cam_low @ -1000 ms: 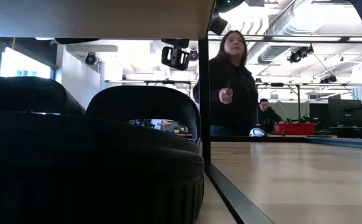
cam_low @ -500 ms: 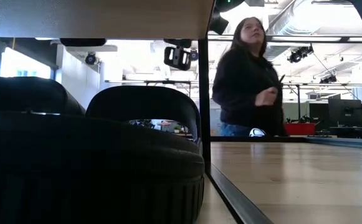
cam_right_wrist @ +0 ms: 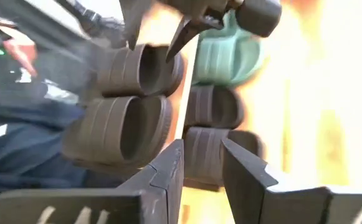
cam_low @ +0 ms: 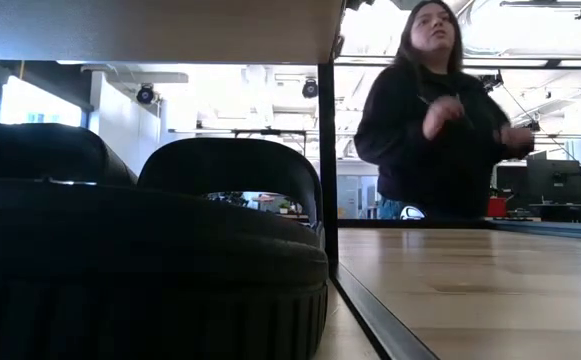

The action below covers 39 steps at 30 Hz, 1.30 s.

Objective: Pick and place slides into the shelf
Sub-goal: Return to Home Position

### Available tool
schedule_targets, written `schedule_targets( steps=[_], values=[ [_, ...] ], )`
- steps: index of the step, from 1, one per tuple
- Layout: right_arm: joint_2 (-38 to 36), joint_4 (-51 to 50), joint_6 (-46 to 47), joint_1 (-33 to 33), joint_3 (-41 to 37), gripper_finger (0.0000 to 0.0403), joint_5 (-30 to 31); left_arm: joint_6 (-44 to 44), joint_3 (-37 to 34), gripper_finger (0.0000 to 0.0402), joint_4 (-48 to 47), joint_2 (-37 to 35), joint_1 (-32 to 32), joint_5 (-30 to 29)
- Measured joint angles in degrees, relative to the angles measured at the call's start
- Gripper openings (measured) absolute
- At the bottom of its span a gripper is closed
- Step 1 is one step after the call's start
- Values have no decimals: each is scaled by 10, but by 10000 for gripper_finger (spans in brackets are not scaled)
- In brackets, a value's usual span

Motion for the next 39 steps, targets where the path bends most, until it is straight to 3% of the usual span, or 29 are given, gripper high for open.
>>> schedule_targets(
  steps=[6, 12, 17, 21, 23, 27, 30, 39],
  values=[
    [-107, -31, -29, -19, 0, 81, 118, 95, 118, 140, -96, -47, 65, -135],
    [-226, -60, -55, 2, 0, 12, 258, 163, 200, 71, -136, -121, 80, -297],
    [-317, -50, -71, 90, 0, 11, 425, 159, 144, 7, -80, -244, 80, -348],
    [-360, -40, -94, 158, -7, 3, 509, 126, 51, 21, -7, -340, 80, -381],
    [-390, -14, -97, 178, -48, 1, 545, 108, 10, 27, 38, -373, 80, -386],
    [-489, 74, -64, 185, -203, 0, 569, 98, -45, 23, 36, -416, 80, -392],
    [-572, 177, -32, 185, -297, 0, 548, 102, -59, 9, 33, -436, 80, -398],
    [-783, 238, -21, 185, -407, 0, 588, 128, -60, 8, 22, -530, 80, -471]
  ],
)
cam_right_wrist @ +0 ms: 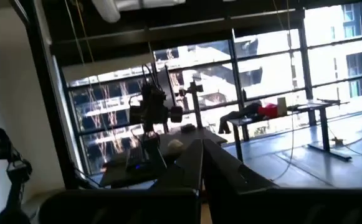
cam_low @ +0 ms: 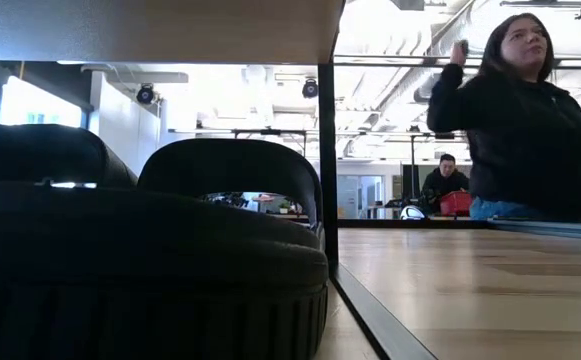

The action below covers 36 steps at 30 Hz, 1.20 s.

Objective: Pick and place slides into the shelf
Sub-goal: Return to Home Position

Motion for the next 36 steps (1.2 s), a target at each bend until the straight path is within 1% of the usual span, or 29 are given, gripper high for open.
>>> schedule_targets(
  steps=[3, 6, 13, 18, 21, 24, 29, 36],
  values=[
    [-42, 24, -1, 0, -25, 0, -4, 0, 0, 3, -1, -27, 0, -7],
    [-69, 25, -2, 0, -45, 0, -4, -1, 0, 2, -2, -48, 0, -14],
    [-131, 30, -2, 0, -64, 0, -4, -5, 0, 2, -26, -97, 0, -47],
    [-177, 30, 4, 0, -78, 0, 11, -21, 0, 1, -56, -135, 0, -73],
    [-198, 29, 10, 0, -94, 0, 20, -29, 0, 0, -67, -156, 0, -79],
    [-199, 18, 13, 0, -106, 0, 30, -30, 0, 1, -82, -175, 0, -82],
    [-199, 29, 30, 0, -125, 0, 27, -36, 0, 0, -102, -206, 0, -99],
    [-198, 86, 39, 0, -162, 0, 16, -39, 0, 0, -126, -240, 0, -119]
  ],
)
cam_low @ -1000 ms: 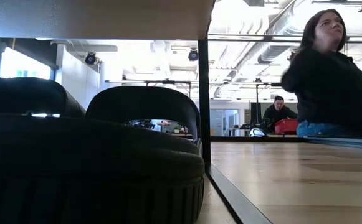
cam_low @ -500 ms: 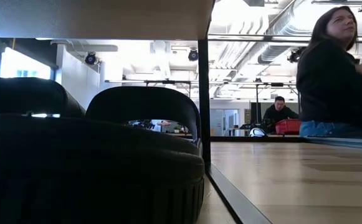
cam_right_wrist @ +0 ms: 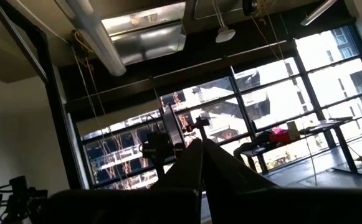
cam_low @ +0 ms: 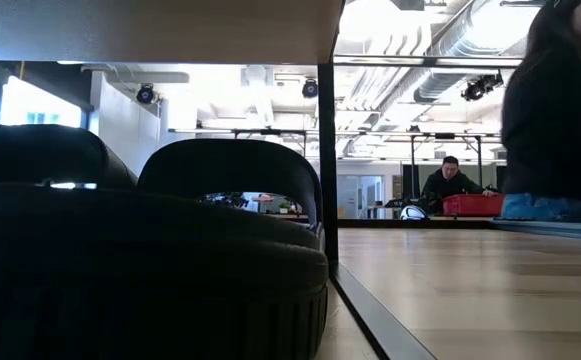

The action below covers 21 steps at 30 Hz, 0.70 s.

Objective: Pick and place slides into the shelf
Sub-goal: Return to Home Position

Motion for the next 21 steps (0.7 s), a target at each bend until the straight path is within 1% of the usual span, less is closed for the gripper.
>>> schedule_targets(
  steps=[4, 12, 14, 18, 21],
  values=[
    [0, 34, 12, 0, -26, 0, -9, -1, -1, 0, -7, -25, 0, -10],
    [0, 109, 48, 0, -77, 0, -22, 7, -5, 0, -20, -23, 0, -13],
    [0, 130, 58, 0, -96, 0, -22, 7, -10, 0, 2, -25, 0, -9],
    [0, 176, 70, 0, -134, 0, -22, 7, -65, 0, 64, -24, 0, 35],
    [0, 210, 77, 0, -159, 0, -28, 5, -116, 0, 112, -24, 0, 47]
  ],
)
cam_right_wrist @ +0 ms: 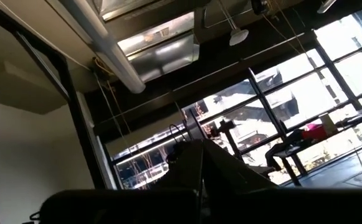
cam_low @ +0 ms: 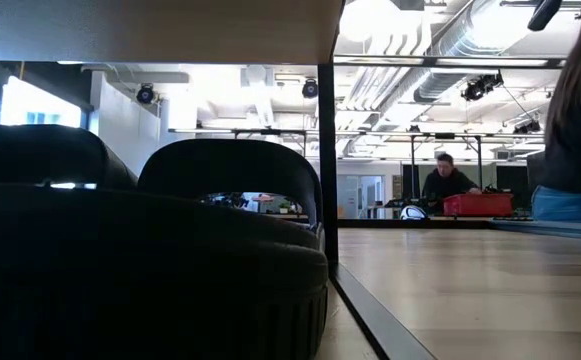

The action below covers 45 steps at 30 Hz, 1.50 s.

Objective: Pick and place slides into the shelf
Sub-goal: Return to Home Position

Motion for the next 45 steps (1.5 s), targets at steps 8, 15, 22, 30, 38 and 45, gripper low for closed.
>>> schedule_targets(
  steps=[8, 15, 22, 30, 38, 45],
  values=[
    [0, 52, 62, 0, -62, 0, -14, -38, -132, 0, 117, 1, 0, 38],
    [0, 143, 104, 0, -128, 0, -24, -62, -233, 0, 222, 0, 0, 47],
    [0, 186, 152, 0, -174, 0, -27, -67, -320, 0, 310, 0, 0, 49],
    [0, 185, 179, 0, -183, 0, -33, -74, -403, 0, 403, 0, 0, 49],
    [0, 141, 173, 0, -183, 0, -62, -99, -451, 0, 438, 0, 0, 53],
    [0, 49, 72, 0, -183, 0, -112, -103, -478, 0, 436, 0, 0, 55]
  ],
)
